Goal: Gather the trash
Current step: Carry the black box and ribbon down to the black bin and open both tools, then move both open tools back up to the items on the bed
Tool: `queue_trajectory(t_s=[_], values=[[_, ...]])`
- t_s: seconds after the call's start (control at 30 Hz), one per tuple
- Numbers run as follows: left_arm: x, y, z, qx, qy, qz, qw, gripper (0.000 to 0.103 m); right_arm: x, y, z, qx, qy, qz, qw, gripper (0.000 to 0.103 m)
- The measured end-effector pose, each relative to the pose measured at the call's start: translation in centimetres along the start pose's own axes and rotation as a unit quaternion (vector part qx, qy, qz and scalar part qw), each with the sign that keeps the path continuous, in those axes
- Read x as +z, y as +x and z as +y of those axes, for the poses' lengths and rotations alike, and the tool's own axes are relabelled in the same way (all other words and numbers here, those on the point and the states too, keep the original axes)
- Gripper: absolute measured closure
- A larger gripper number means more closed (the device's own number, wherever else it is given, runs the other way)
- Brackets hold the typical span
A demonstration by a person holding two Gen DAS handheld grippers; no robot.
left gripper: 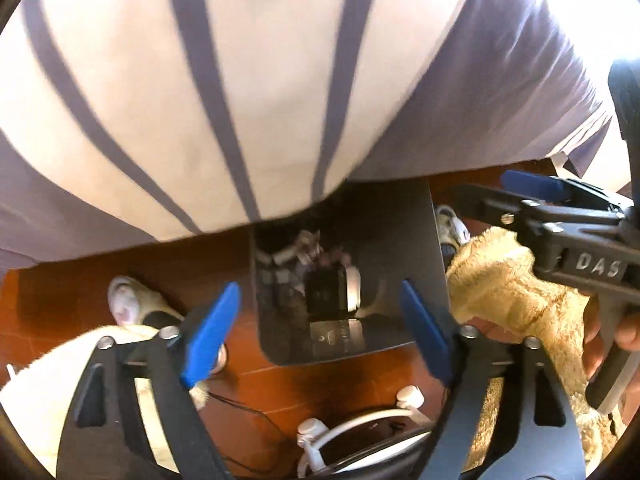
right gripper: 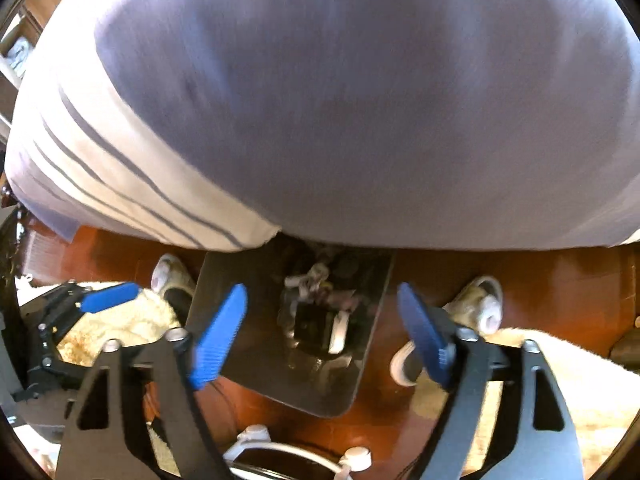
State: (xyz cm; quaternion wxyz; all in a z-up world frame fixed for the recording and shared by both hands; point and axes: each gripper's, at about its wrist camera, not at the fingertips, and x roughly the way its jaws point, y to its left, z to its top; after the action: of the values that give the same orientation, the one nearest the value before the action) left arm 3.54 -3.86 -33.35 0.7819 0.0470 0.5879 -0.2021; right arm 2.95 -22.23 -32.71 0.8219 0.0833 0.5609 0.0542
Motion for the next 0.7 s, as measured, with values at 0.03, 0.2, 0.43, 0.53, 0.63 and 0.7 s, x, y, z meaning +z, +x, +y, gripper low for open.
queue_trajectory(t_s=[0.03,0.2,0.43,0.53,0.63,0.7], values=[[0.1,-0.5,-0.1,0.004,0.001,-0.004,1.0000,0.016,0.2,-0.9,0.0,0.000,0.000,-0.010,1.000,0.015],[0.9,-5.1,0.0,0.004,-0.012,-0.038,0.9992,0.009,1.1,-4.6,0.3,0.009,-0.010,-0.040,0.999,0.014],[3.8,-12.4,0.6,0.015,-0.015,-0.113,0.9933,0.008,4.7,-11.6,1.0,0.008,-0.028,-0.127,0.992,0.009],[5.6,-14.9,1.2,0.024,-0.021,-0.143,0.9892,0.008,6.7,-13.7,1.1,0.001,-0.038,-0.159,0.987,0.007],[7.3,-16.4,1.5,0.034,-0.015,-0.163,0.9860,0.008,9.2,-14.9,1.2,-0.006,-0.046,-0.179,0.983,0.006],[8.8,-17.2,1.7,0.045,-0.012,-0.174,0.9836,0.008,11.0,-15.3,1.1,-0.011,-0.050,-0.189,0.981,0.006]])
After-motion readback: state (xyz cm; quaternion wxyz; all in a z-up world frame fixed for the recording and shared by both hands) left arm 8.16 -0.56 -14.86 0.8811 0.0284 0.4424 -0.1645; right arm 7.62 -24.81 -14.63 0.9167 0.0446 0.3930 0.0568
